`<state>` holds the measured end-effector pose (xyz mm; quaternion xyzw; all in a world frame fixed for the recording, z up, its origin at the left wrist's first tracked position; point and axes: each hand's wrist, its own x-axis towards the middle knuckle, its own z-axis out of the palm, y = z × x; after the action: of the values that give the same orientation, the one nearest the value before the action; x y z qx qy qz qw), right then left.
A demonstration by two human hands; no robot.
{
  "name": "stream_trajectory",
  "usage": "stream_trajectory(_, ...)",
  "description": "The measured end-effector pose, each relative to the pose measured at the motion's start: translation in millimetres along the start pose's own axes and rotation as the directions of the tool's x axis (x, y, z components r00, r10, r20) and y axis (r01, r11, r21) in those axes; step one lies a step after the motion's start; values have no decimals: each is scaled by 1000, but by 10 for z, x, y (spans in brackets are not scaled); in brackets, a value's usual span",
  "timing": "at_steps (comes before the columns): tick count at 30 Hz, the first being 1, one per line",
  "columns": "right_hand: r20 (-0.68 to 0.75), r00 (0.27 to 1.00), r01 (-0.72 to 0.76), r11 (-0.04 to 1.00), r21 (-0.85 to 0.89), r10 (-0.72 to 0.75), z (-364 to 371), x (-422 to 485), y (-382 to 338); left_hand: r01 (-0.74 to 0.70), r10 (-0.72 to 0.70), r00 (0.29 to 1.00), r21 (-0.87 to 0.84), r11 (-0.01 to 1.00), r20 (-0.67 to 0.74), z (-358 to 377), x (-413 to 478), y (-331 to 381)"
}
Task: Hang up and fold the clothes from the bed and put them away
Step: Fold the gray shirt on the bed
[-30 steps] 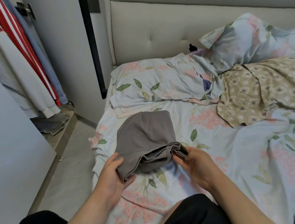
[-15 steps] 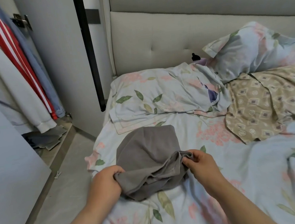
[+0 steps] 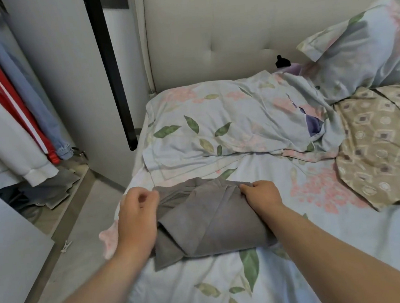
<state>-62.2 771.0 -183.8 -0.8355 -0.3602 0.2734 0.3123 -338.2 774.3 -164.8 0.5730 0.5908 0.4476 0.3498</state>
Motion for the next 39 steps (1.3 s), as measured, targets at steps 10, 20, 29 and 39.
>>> stream_trajectory(10,53,996,58,959,276,-76,-6,-290,151,-481,353,835,247,841,422,82,-148,-73)
stream_trajectory(20,33,991,124,977,176,-132,6,-299,225,353,-365,928,131,926,76,323,370,-58)
stream_trajectory(29,-135,991,31,954,298,10,-12,-469,283,241,-363,916,487,840,172,162,-342,-21)
stream_trajectory(39,323,932,-287,879,381,164,-231,-770,177,623,-569,732,-30,782,374,113,-149,70)
